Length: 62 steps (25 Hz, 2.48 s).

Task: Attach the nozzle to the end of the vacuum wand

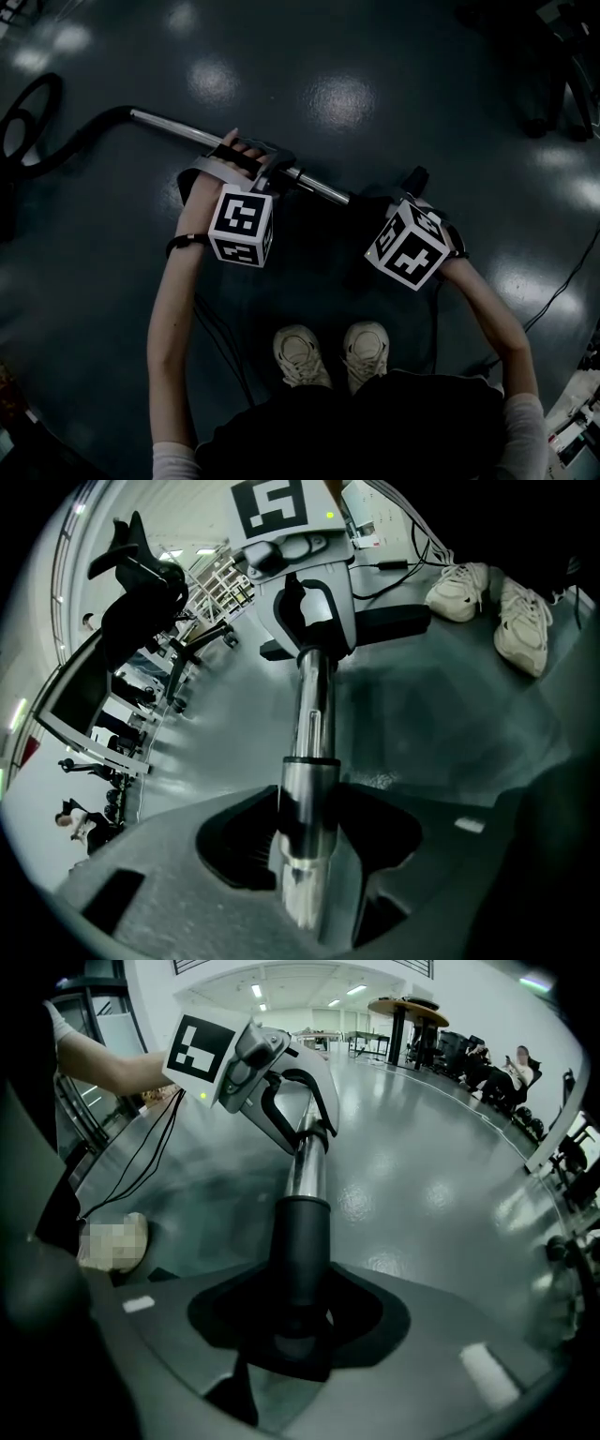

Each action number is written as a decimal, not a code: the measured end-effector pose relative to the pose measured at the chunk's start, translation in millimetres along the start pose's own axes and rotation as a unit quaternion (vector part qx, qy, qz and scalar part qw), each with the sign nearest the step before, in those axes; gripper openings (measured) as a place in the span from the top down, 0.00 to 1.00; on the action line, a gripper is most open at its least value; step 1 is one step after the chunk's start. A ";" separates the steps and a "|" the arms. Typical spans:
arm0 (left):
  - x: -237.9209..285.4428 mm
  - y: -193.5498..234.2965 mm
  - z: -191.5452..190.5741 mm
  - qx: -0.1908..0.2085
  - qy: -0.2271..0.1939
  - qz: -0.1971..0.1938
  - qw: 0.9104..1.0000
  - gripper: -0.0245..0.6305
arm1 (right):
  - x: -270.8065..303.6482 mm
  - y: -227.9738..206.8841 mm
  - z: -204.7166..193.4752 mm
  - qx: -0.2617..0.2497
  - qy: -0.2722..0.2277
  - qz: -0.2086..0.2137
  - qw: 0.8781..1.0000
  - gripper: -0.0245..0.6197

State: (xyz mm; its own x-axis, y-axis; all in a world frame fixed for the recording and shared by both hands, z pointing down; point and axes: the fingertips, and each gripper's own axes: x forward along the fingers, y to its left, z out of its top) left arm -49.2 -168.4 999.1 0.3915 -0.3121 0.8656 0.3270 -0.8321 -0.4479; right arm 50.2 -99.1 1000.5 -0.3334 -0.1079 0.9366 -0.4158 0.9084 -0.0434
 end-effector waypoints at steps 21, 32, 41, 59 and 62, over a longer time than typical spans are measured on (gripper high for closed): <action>2.6 2.8 28.7 0.014 -0.009 0.018 1.000 0.66 | -3.1 1.1 10.1 0.053 0.034 0.033 0.997 0.66; 18.7 3.0 30.5 -0.021 -0.023 0.030 0.999 0.65 | 15.3 -11.9 27.7 -0.003 0.016 -0.024 1.000 0.65; -18.7 18.8 -1.5 -0.264 -0.104 0.090 0.955 0.64 | -18.8 -26.3 53.6 0.082 -0.121 -0.042 0.988 0.77; -177.3 87.6 -28.2 -0.625 -0.370 0.415 0.547 0.96 | -175.8 -96.5 114.5 0.290 -0.535 -0.204 0.767 0.95; -177.2 87.3 -33.1 -0.625 -0.363 0.423 0.548 0.96 | -176.9 -94.3 117.9 0.279 -0.539 -0.207 0.767 0.95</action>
State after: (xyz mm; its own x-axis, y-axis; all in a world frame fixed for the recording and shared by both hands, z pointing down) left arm -118.5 -201.0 813.9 0.3358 -0.9405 -0.0523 -0.9006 -0.3369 0.2747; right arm 48.7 -213.3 797.9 -0.4560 -0.8854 0.0901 -0.8722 0.4245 -0.2429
